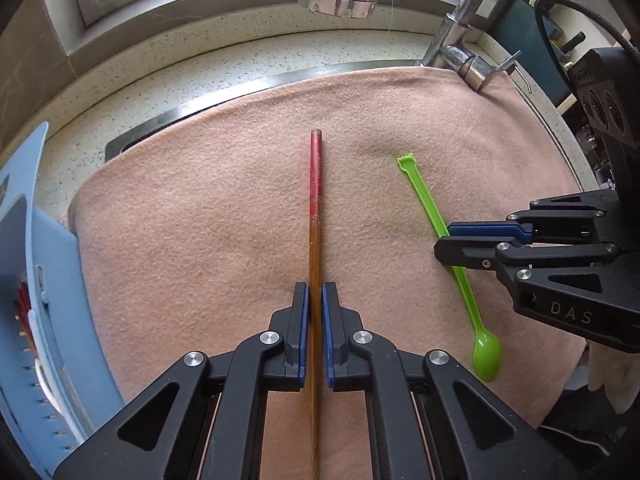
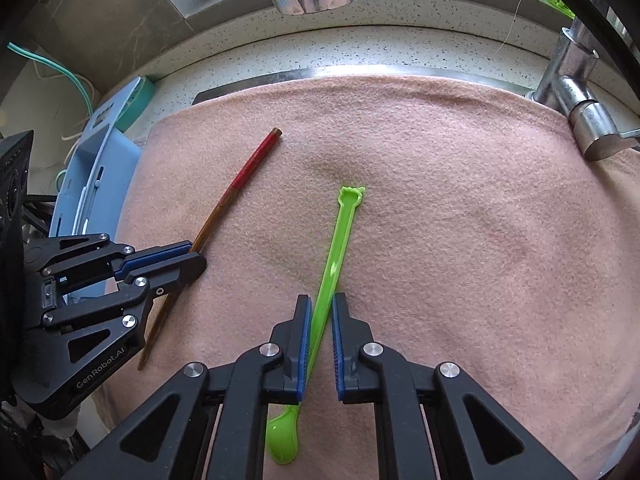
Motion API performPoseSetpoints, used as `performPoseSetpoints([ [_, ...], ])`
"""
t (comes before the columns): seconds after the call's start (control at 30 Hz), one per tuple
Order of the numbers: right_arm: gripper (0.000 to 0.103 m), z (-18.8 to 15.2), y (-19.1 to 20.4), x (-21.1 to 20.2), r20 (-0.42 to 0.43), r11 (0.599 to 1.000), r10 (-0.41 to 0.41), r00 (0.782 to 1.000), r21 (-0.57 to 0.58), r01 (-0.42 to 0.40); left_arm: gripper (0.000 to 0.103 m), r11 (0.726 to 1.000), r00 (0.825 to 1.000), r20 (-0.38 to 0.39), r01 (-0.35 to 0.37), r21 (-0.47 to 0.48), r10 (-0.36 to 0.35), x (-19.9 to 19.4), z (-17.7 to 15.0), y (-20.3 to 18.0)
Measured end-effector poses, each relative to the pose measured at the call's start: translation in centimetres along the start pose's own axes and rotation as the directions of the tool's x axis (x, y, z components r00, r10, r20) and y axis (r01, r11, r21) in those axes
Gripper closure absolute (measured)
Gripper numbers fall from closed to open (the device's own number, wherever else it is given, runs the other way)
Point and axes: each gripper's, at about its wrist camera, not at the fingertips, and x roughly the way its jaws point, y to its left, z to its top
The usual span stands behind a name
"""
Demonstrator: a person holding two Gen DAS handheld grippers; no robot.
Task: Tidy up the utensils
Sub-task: 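Close the left gripper on the red-tipped chopstick while the right gripper closes on the green spoon, then carry the chopstick and green spoon over the blue basket, lowering both tools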
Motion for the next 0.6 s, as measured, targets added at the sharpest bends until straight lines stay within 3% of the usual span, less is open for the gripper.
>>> performPoseSetpoints([
  [0.17, 0.096, -0.8, -0.8, -0.3, 0.031, 0.999, 0.033, 0.999, 0.020, -0.033, 0.098, 0.992, 0.998, 0.054, 0.049, -0.120, -0.042, -0.5, -1.7, 0.1],
  [0.37, 0.098, -3.1, -2.3, -1.3, 0.096, 0.989, 0.087, 0.992, 0.112, -0.097, 0.098, 0.945, 0.983, 0.152, 0.146, -0.294, -0.105, -1.0, -4.2, 0.9],
  [0.47, 0.098, -3.6, -2.7, -2.0, 0.109, 0.986, 0.101, 0.989, 0.124, -0.114, 0.098, 0.934, 0.977, 0.176, 0.168, -0.314, -0.116, -1.4, -5.2, 0.3],
  [0.6, 0.100, -4.1, -3.1, -3.4, 0.134, 0.986, 0.101, 0.986, 0.116, -0.116, 0.098, 0.940, 0.978, 0.180, 0.153, -0.303, -0.101, -2.4, -6.0, 0.1],
])
